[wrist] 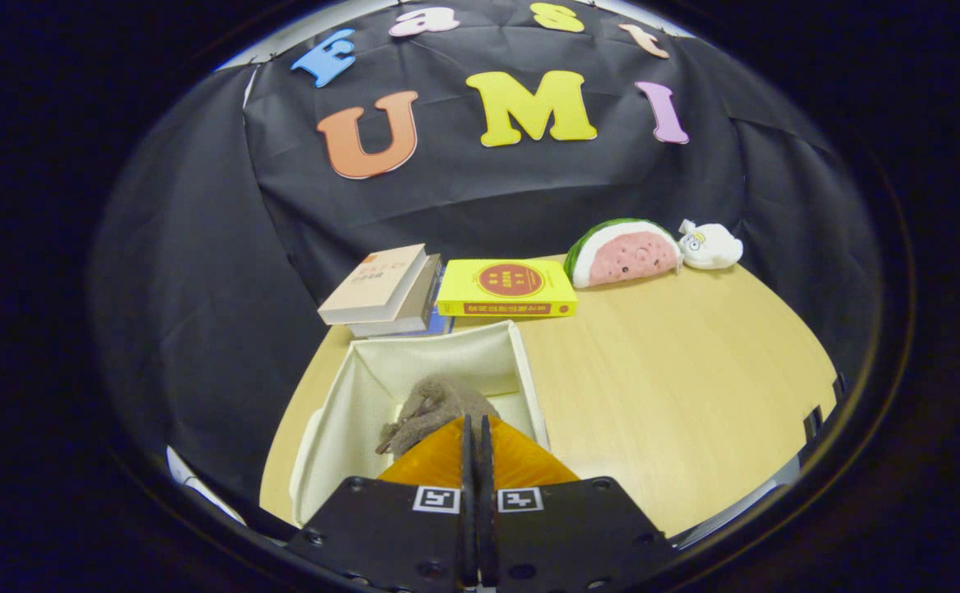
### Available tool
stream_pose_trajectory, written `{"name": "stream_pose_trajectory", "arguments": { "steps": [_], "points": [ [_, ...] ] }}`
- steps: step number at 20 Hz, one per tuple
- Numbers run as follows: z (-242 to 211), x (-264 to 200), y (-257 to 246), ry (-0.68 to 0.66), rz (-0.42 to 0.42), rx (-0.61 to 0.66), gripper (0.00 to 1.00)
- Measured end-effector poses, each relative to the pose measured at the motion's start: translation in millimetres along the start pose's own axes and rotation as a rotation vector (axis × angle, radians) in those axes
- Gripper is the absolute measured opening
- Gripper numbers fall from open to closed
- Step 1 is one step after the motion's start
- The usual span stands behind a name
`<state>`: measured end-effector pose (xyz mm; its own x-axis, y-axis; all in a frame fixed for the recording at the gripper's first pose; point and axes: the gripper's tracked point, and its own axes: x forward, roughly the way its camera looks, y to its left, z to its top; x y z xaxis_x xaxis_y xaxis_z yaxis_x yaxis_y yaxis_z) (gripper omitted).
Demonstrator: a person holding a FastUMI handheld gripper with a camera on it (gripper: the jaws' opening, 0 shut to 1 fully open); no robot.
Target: Open the storage box then place both shoes into the box .Put the left shoe in first, then the right shoe, with the right side of both shoes facing outward in a uniform manner.
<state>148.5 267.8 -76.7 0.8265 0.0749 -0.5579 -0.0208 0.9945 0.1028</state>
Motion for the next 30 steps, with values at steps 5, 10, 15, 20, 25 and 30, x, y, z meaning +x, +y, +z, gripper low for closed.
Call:
{"name": "stream_pose_trajectory", "arguments": {
  "steps": [5, 10, 15, 20, 25, 30],
  "points": [
    [-4.3, 1.6, -1.3, -0.028, -0.037, -0.058, 0.01],
    [-7.3, -5.4, -9.6, -0.037, -0.023, -0.054, 0.22],
    [7.7, -36.6, -27.8, -0.171, -0.02, -0.062, 0.76],
    [22.7, -73.9, -60.6, -0.327, -0.025, -0.069, 0.97],
    [17.5, -104.0, -98.9, -0.399, 0.026, -0.043, 0.96],
    [15.0, -128.3, -151.3, -0.511, -0.042, -0.145, 0.96]
  ]
}}
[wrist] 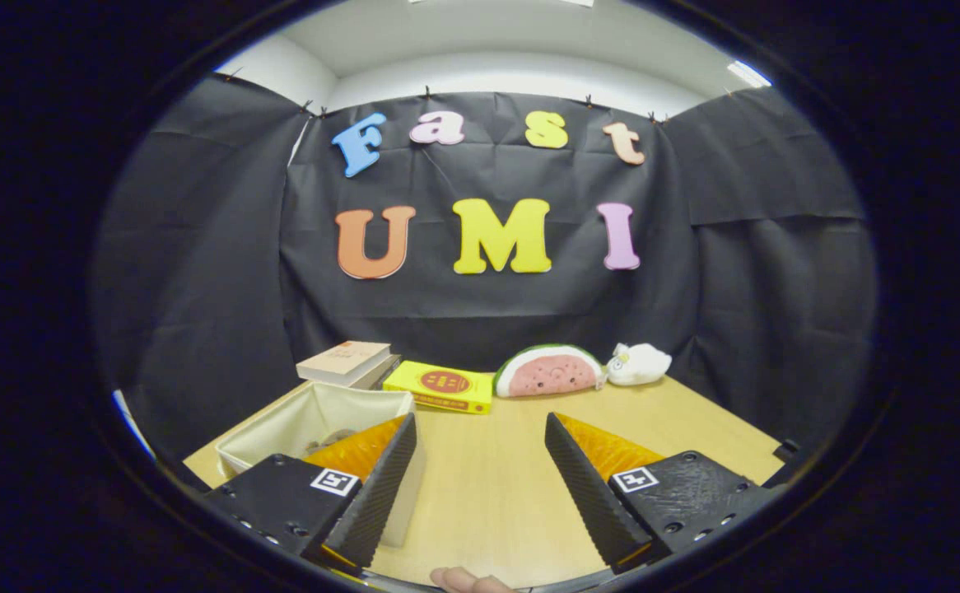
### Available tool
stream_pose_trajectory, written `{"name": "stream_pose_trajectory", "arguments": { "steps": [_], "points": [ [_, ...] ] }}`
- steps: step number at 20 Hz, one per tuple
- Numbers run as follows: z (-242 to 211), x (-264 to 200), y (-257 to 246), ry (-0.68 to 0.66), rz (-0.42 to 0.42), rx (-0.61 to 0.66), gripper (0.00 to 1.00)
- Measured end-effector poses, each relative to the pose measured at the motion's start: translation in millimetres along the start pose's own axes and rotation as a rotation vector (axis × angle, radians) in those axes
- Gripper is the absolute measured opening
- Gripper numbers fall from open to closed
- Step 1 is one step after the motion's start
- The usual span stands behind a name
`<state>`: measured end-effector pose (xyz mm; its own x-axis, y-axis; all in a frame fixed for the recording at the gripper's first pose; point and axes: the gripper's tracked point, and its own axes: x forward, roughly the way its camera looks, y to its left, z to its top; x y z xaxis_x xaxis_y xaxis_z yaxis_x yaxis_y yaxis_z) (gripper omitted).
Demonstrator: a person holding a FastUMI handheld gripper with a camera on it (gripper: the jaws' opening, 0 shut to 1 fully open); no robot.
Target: Open the storage box then place both shoes into the box .Put the left shoe in first, then the right shoe, with the right side of both shoes facing outward in a uniform manner.
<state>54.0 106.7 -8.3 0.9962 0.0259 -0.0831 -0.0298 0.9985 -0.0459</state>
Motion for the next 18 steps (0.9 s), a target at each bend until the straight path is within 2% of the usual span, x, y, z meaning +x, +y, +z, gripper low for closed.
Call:
{"name": "stream_pose_trajectory", "arguments": {
  "steps": [4, 8, 18],
  "points": [
    [-7.6, -17.6, -22.8, -0.027, 0.008, 0.009, 0.96],
    [-18.6, -20.8, -45.2, -0.052, -0.015, -0.055, 0.96],
    [-32.1, -38.7, -55.0, -0.125, -0.053, -0.08, 0.95]
  ]
}}
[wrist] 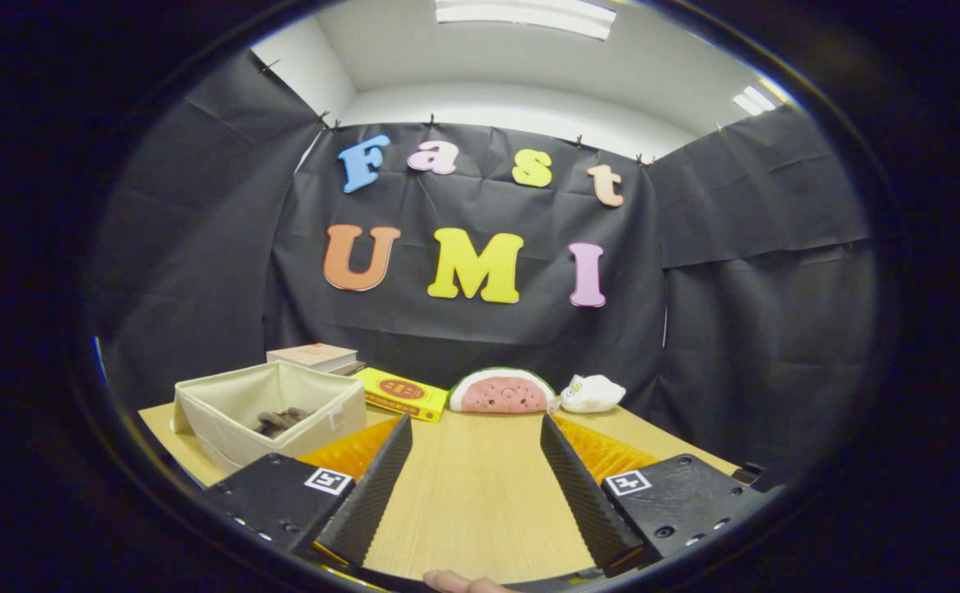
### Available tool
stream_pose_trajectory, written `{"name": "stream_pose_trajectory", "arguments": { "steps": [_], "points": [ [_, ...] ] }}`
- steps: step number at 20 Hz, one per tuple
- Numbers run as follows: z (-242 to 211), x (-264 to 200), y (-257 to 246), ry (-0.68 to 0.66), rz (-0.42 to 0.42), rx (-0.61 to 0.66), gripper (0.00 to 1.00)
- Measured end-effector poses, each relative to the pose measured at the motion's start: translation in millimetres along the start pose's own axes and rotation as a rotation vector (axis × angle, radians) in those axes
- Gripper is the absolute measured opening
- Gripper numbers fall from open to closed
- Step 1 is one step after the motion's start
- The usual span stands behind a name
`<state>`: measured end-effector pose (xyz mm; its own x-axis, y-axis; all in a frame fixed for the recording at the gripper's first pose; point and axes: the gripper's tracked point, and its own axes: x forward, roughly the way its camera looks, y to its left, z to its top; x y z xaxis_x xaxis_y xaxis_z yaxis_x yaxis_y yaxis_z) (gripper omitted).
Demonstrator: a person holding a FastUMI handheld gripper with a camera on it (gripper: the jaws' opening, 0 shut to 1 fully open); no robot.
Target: Open the storage box then place both shoes into the box .Put the left shoe in first, then the right shoe, with the right side of both shoes facing outward in a uniform manner.
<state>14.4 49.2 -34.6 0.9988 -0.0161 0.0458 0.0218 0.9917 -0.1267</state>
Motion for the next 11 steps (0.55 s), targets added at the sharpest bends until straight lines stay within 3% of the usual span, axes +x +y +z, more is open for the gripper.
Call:
{"name": "stream_pose_trajectory", "arguments": {
  "steps": [11],
  "points": [
    [-17.7, 9.1, -2.7, 0.022, 0.012, 0.023, 0.96]
  ]
}}
